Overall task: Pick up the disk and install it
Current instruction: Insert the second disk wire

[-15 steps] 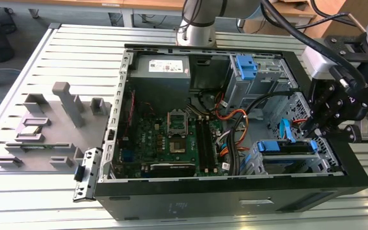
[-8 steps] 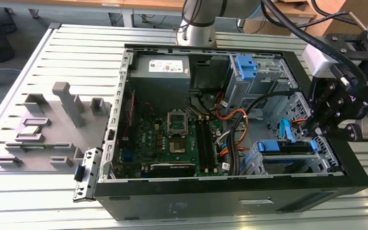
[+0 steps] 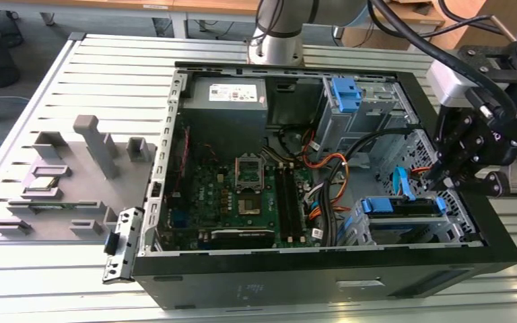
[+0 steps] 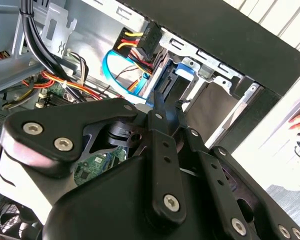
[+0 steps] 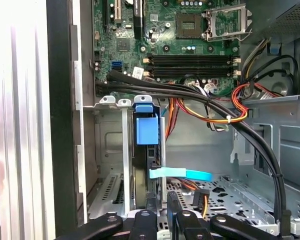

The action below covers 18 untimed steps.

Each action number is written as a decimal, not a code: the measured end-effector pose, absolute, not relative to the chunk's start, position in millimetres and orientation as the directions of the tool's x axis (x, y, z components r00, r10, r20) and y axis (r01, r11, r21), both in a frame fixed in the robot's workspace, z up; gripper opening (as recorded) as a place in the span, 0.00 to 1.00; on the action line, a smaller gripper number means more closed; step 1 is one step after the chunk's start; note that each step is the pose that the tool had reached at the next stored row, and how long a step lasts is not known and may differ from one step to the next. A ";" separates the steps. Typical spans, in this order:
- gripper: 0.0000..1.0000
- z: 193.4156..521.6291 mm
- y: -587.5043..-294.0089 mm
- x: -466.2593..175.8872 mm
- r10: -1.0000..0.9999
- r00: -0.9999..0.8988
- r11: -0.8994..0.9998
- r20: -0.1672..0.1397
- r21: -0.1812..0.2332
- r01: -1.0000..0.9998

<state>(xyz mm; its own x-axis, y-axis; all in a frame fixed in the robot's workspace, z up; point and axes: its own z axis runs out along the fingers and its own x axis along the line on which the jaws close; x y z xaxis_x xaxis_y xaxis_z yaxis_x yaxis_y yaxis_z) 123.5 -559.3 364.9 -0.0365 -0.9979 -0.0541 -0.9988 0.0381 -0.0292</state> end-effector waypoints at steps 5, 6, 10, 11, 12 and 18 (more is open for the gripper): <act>0.24 364.9 -557.2 129.8 -0.998 -0.036 0.038 -0.054 -0.029 -0.999; 0.24 364.9 -556.8 131.4 -0.998 -0.037 0.038 -0.054 -0.029 -0.999; 0.24 364.8 -555.8 140.2 -0.998 -0.037 0.038 -0.054 -0.029 -0.999; 0.24 364.7 -555.6 142.4 -0.998 -0.036 0.038 -0.054 -0.029 -0.999; 0.24 364.7 -555.3 144.6 -0.998 -0.036 0.038 -0.054 -0.029 -0.999; 0.24 364.4 -552.6 156.4 -0.998 -0.036 0.038 -0.054 -0.029 -0.999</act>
<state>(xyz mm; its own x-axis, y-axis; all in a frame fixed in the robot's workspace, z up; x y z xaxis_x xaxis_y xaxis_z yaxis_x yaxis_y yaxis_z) 156.4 -552.6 364.4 -0.0365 -0.9979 -0.0540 -0.9988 0.0381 -0.0292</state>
